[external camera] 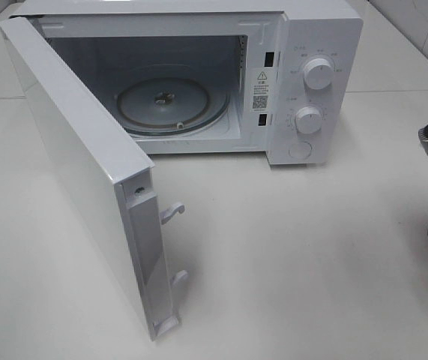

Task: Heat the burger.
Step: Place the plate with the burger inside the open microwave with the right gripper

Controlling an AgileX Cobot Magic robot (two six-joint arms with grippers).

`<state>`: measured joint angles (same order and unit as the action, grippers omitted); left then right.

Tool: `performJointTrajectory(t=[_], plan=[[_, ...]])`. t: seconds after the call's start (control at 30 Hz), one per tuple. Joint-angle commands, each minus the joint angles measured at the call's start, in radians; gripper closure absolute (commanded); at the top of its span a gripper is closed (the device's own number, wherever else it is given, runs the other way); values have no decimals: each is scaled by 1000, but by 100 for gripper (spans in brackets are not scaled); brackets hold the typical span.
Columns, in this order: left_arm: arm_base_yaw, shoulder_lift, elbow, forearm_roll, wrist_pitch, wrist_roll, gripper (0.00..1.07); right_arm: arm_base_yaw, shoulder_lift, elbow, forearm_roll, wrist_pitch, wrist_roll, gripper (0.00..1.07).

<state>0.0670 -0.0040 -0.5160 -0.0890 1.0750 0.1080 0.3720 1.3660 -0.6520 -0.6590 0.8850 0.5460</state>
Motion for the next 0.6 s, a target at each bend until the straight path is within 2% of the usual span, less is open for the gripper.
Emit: performJointTrajectory(t=[0.03,0.07,0.13,0.17,0.23,0.33,0.4,0.43,0.5,0.53,0.6], plan=[[0,-13,-1,-9,-3,2,9,56,-31,21,-55,50,2,107],[0,-13,-1,-9,-3,2,9,56,-31,21,-55,50,2,107],[0,-13,-1,-9,-3,2,9,126,-50,44,-55,70,7,107],[0,-13,-1,-9,-3,2,9,126,-50,44,-55,70,7,107],[0,-13,-1,-9,-3,2,9,182,-59,58,-54,76,15,107],[0,-13,-1,-9,-3,2,9,216,-59,68,-53,93,33,107],[0,-13,-1,-9,-3,2,9,281,-59,74,-52,126,37,107],[0,-13,-1,-9,-3,2,9,281,-59,74,-52,126,37,107],[0,-13,-1,-8,-3,2,9,349,-59,74,-52,150,45,107],[0,-13,-1,-8,-3,2,9,349,-59,74,-52,150,45,107],[0,-13,-1,-8,-3,2,9,426,-59,74,-52,162,57,106]])
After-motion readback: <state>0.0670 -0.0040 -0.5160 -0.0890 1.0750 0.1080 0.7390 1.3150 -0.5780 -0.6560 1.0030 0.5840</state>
